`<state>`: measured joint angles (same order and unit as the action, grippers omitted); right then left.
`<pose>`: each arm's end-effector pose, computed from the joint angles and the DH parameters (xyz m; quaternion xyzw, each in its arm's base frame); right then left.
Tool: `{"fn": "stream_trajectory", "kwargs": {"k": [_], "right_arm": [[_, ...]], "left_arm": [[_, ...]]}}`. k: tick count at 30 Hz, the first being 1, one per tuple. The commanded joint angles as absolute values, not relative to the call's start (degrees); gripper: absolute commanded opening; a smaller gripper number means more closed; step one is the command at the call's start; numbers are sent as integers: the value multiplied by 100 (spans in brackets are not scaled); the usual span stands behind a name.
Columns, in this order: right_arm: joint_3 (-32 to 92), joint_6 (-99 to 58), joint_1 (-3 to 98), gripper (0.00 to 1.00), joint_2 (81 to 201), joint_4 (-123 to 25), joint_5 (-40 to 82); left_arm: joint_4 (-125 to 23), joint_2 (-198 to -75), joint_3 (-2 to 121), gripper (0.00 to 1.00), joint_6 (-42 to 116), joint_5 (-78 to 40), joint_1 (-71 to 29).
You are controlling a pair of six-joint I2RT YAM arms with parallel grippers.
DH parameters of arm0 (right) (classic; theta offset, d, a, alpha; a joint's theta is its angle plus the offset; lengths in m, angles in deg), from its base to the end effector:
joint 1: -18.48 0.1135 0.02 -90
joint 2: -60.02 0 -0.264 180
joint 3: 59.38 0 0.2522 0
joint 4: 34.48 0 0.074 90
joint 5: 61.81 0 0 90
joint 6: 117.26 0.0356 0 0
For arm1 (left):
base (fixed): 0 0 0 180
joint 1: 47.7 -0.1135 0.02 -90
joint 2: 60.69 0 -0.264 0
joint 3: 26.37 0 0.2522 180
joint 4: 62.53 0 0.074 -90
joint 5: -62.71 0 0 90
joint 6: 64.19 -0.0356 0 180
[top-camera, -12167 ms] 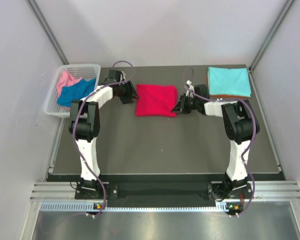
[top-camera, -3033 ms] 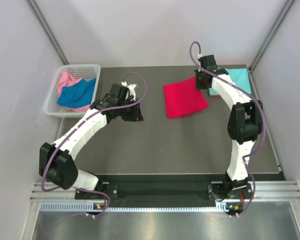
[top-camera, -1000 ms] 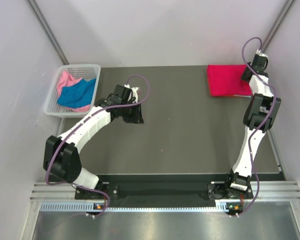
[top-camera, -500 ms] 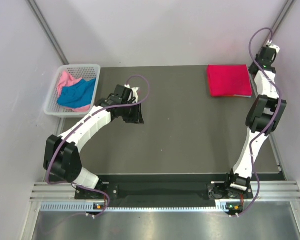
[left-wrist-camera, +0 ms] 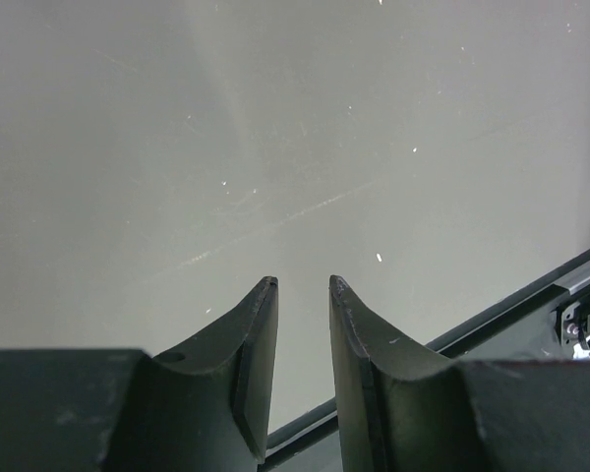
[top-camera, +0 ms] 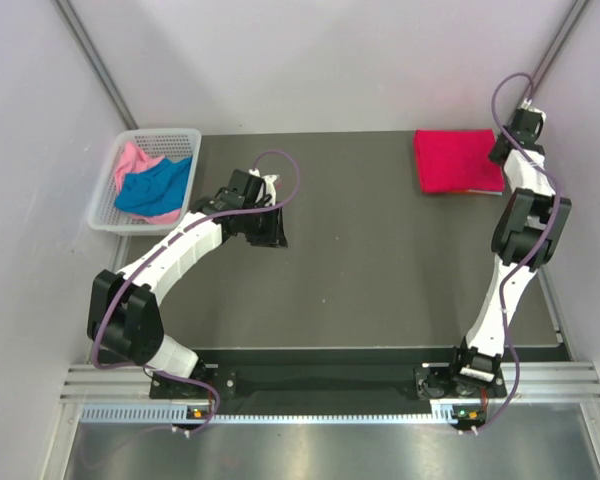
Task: Fold and stack the t-shirts
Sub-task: Reset both grippers
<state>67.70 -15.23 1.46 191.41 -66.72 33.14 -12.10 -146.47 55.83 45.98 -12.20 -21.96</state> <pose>0.5097 -0.1592 0.2274 0.2426 0.8590 -0.0581 0.4472 0.2806 -0.1456 0.2734 0.0863 0.9398 -0.2344 0.2333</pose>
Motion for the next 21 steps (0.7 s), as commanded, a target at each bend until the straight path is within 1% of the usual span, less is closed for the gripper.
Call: {"fn": "stream_trajectory", "kwargs": {"k": [1,9,13,16,17,19,20,21], "right_arm": [[7127,-1645,90,14,19256,-6651,3495],[7593,-1672,64,16,19089,-7214,3856],[7462,-1260,186,17,18580,-7802,3795],[6735,-996,476,19,17694,-8102,3725],[6123,-951,659,20,17100,-8094,3489],[5426,-794,880,25,16447,-7980,3251],[4683,-758,1151,27,15773,-7892,3023],[4266,-644,1301,29,15427,-7648,2899]], "left_arm": [[-1264,-14542,5612,33,4541,-1279,-2221],[-1282,-14568,5665,33,4550,-1270,-2239],[-1501,-14472,5577,33,4699,-1139,-2300],[-1686,-14331,5559,33,4848,-1077,-2309],[-1851,-14270,5577,33,4893,-1051,-2309],[-1941,-14129,5716,33,5068,-946,-2318],[-1985,-14076,5761,34,5147,-936,-2326],[-2168,-13937,5761,34,5217,-927,-2326]]}}
